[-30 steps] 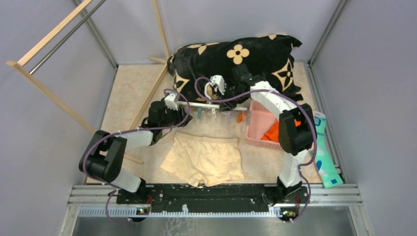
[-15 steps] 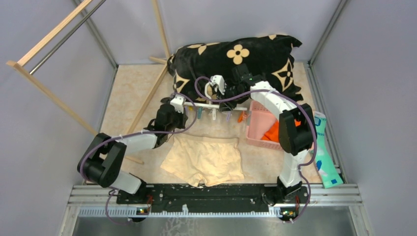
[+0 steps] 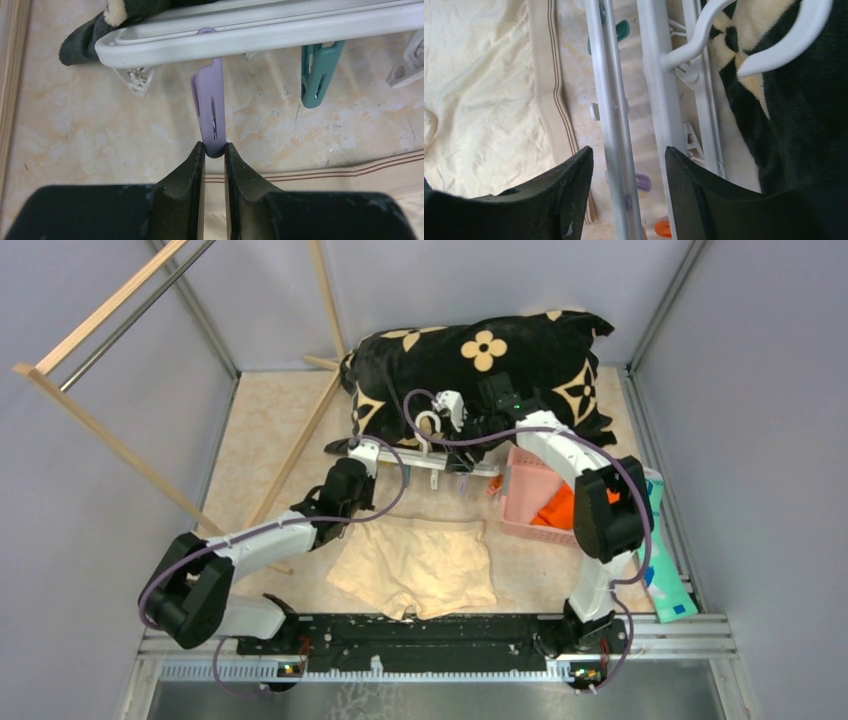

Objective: Clip the underwear to the hanger
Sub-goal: Open the clamp at the hanger.

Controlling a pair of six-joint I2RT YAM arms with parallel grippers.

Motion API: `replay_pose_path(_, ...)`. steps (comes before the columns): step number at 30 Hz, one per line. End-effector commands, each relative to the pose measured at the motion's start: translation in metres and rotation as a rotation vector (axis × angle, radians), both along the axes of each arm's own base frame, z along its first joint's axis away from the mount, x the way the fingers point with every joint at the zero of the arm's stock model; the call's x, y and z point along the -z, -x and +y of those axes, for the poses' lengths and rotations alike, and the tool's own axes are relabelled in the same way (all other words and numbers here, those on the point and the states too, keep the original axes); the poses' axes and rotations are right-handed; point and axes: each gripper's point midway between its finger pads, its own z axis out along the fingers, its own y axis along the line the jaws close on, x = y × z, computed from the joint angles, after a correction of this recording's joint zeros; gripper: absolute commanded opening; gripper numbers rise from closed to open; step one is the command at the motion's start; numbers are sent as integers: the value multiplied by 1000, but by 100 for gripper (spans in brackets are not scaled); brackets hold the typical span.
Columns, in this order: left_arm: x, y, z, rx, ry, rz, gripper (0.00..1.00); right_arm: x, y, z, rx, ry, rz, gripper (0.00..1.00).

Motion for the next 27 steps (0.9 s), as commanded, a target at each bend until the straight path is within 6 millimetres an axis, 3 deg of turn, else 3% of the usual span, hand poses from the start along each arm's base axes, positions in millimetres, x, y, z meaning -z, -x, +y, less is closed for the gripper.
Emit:
replay_pose_path(1,-15,-1,0,-30,22,-21,10,-74,-5,5,49,-164,-158,61)
replay_pose_path(2,-15,-1,-1,-28,25,-20,10,-75,-5,5,59,-169,-158,64)
replay_pose_path(4,-17,0,-3,-22,32,-19,9,-95,-4,1,105,-190,-196,68)
replay_pose_path(8,-21,3,-6,-9,35,-18,9,-123,-17,-11,359,-255,-197,69)
replay_pose_path(12,-24,7,-7,-2,46,-27,9,-138,6,-10,611,-497,-38,65)
replay_pose_path(15,-23,9,-8,0,46,-25,9,-133,31,1,741,-662,109,63)
replay_pose_path(19,-25,11,-8,3,51,-31,9,-124,60,22,869,-759,153,63)
replay_pose_path(22,-27,15,-9,9,54,-31,9,-119,70,39,935,-812,166,63)
replay_pose_path(27,-31,23,-11,16,71,-35,8,-107,70,68,1012,-846,276,63)
